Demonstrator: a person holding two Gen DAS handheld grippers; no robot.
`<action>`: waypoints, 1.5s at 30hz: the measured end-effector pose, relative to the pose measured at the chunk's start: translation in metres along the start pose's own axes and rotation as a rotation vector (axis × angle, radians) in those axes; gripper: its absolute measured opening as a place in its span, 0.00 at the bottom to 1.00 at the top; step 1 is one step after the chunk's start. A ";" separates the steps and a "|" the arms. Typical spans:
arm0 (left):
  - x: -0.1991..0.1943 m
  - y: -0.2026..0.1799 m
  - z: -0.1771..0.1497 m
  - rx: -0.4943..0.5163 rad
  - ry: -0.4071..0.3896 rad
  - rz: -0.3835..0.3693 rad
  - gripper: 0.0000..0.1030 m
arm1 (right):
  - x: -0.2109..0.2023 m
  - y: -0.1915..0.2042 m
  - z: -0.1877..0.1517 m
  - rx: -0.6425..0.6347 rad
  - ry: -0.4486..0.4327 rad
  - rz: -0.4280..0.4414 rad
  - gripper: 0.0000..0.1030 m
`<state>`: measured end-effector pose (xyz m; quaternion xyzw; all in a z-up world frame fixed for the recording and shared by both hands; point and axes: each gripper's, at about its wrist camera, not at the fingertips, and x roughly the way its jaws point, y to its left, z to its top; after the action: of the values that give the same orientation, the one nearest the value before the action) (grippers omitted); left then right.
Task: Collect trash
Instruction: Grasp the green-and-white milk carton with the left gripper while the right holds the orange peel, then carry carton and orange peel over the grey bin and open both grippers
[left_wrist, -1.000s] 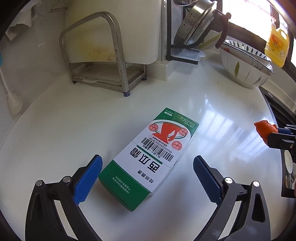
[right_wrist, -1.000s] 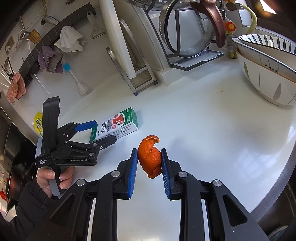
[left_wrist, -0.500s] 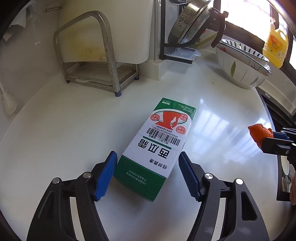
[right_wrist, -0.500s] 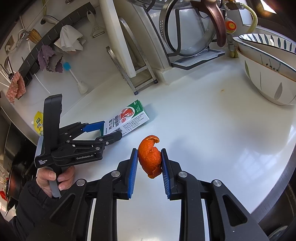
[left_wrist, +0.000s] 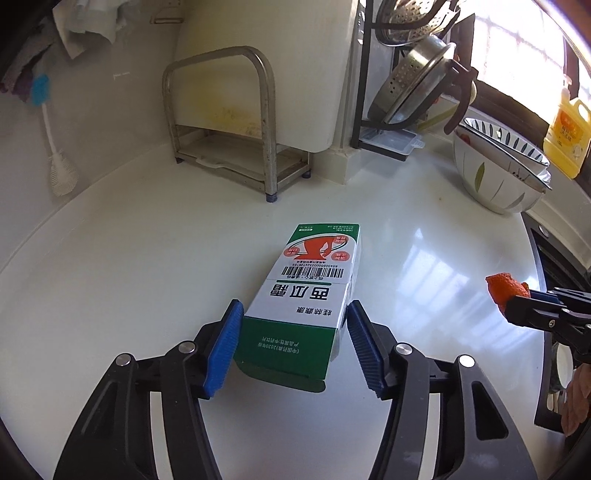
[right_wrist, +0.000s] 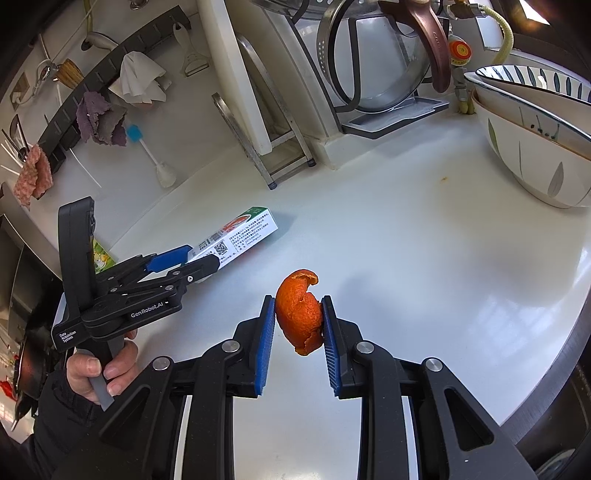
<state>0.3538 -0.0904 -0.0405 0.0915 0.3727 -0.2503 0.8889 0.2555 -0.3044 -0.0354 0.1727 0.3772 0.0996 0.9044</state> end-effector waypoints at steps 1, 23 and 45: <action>-0.003 0.001 -0.001 -0.011 -0.008 0.007 0.54 | 0.000 0.000 0.000 0.000 -0.001 0.000 0.24; -0.105 -0.003 -0.051 -0.141 -0.189 0.218 0.53 | -0.029 0.025 -0.031 -0.015 -0.018 0.025 0.24; -0.248 -0.055 -0.164 -0.166 -0.230 0.308 0.53 | -0.146 0.086 -0.155 0.001 -0.088 0.035 0.24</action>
<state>0.0765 0.0134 0.0202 0.0447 0.2697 -0.0885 0.9578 0.0388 -0.2335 -0.0089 0.1840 0.3340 0.1074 0.9182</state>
